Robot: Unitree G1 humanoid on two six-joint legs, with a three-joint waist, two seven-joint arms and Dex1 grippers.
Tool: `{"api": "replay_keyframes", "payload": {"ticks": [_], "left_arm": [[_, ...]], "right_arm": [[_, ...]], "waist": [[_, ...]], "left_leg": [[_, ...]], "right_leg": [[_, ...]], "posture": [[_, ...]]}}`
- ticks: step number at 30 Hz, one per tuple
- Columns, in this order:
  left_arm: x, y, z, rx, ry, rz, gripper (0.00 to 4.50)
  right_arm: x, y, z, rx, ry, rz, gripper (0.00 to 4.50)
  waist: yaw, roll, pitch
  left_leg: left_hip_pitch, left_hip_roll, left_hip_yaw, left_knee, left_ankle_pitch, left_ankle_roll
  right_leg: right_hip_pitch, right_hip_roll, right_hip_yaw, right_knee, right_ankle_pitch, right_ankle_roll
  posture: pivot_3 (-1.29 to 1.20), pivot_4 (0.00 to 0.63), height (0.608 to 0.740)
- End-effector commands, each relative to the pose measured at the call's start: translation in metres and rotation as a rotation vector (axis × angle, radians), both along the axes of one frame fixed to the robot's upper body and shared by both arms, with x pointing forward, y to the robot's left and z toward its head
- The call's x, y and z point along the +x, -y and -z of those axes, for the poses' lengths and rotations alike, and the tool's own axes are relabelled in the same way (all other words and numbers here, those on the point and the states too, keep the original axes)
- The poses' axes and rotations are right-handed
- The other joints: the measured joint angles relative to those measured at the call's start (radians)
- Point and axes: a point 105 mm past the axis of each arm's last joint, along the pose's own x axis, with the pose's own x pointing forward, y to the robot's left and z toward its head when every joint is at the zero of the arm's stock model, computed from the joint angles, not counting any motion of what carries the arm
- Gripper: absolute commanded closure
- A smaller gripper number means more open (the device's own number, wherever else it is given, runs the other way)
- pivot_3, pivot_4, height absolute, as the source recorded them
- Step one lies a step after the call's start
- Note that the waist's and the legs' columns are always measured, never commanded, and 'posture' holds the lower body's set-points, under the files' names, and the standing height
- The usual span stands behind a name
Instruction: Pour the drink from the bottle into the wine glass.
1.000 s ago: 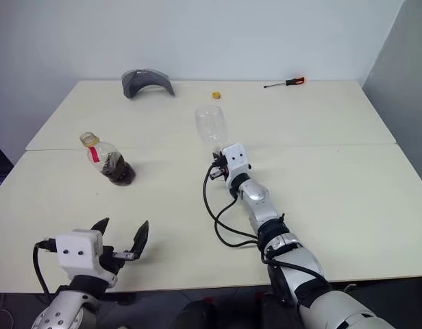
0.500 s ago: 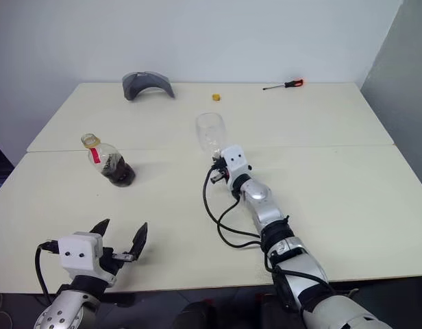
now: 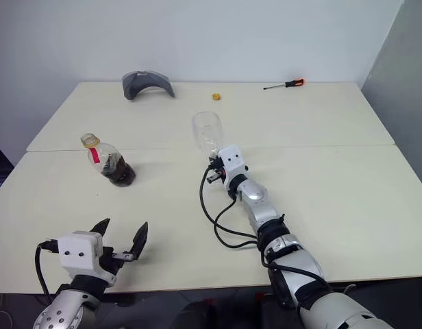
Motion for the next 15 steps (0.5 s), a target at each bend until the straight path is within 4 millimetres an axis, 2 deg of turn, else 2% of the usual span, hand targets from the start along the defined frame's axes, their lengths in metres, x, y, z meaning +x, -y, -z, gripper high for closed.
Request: {"api": "replay_keyframes", "payload": {"ticks": [1, 2, 6, 11, 12, 15], "left_arm": [[0.002, 0.007, -0.019, 0.008, 0.062, 0.033, 0.00], [0.004, 0.009, -0.021, 0.007, 0.067, 0.041, 0.00], [0.008, 0.014, -0.024, -0.002, 0.073, 0.058, 0.00], [0.012, 0.019, -0.027, -0.010, 0.077, 0.079, 0.00], [0.013, 0.019, -0.027, -0.010, 0.077, 0.079, 0.00], [0.015, 0.021, -0.027, -0.010, 0.077, 0.086, 0.00]], "right_arm": [[-0.013, -0.031, -0.014, 0.050, 0.030, -0.085, 3.62], [-0.012, -0.028, -0.014, 0.045, 0.034, -0.082, 3.43], [-0.010, -0.023, -0.013, 0.038, 0.039, -0.072, 2.13], [-0.011, -0.016, -0.011, 0.036, 0.047, -0.066, 0.32], [-0.011, -0.014, -0.011, 0.032, 0.050, -0.061, 0.07], [-0.013, -0.009, -0.011, 0.050, 0.048, -0.056, 0.02]], "waist": [[0.000, 0.000, 0.000], [0.000, 0.000, 0.000], [0.000, 0.000, 0.000], [0.000, 0.000, 0.000], [0.000, 0.000, 0.000], [0.001, 0.000, 0.000]], "left_leg": [[0.000, 0.000, 0.000, 0.000, 0.000, 0.000], [0.000, 0.000, 0.000, 0.000, 0.000, 0.000], [0.000, 0.000, 0.000, 0.000, 0.000, 0.000], [0.000, 0.000, 0.000, 0.000, 0.000, 0.000], [0.000, 0.000, 0.000, 0.000, 0.000, 0.000], [0.000, 0.000, 0.000, 0.000, 0.000, 0.000]], "right_leg": [[0.000, 0.000, 0.000, 0.000, 0.000, 0.000], [0.000, 0.000, 0.000, 0.000, 0.000, 0.000], [0.000, 0.000, 0.000, 0.000, 0.000, 0.000], [0.000, 0.000, 0.000, 0.000, 0.000, 0.000], [0.000, 0.000, 0.000, 0.000, 0.000, 0.000], [0.000, 0.000, 0.000, 0.000, 0.000, 0.000]], "posture": [[0.00, 0.150, 0.740], [0.00, 0.150, 0.740], [0.00, 0.150, 0.740], [0.00, 0.150, 0.740], [0.00, 0.150, 0.740], [0.00, 0.150, 0.740]]}}
